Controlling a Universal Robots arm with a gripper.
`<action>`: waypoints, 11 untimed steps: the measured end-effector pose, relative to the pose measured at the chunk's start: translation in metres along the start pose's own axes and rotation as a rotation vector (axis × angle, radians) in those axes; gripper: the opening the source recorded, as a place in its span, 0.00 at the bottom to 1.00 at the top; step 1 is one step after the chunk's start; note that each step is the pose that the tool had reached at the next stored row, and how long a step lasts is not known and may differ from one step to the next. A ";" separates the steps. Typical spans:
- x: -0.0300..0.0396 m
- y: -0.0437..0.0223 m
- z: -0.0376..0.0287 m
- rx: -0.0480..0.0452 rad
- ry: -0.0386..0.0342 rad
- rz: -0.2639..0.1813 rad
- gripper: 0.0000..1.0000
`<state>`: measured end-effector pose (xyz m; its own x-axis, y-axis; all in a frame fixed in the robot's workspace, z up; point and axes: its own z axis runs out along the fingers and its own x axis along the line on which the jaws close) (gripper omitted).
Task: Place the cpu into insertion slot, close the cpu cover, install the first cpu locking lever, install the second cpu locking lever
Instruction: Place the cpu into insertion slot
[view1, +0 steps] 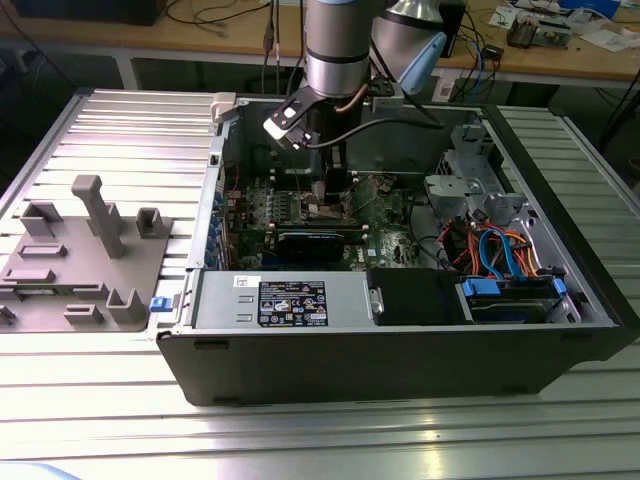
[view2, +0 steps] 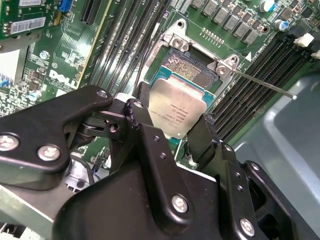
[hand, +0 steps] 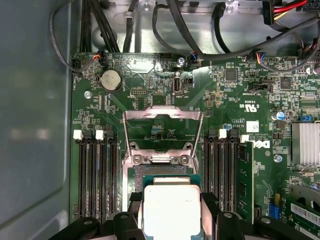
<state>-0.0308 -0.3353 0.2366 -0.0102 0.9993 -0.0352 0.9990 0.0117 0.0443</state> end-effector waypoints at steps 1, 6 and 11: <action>0.0000 0.0000 0.0011 0.0000 0.0000 0.000 0.55; 0.0001 -0.0002 0.0048 0.0001 -0.0001 0.000 0.55; 0.0002 -0.0002 0.0052 0.0001 -0.0001 0.000 0.55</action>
<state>-0.0308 -0.3354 0.2314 -0.0101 0.9993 -0.0353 0.9990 0.0117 0.0442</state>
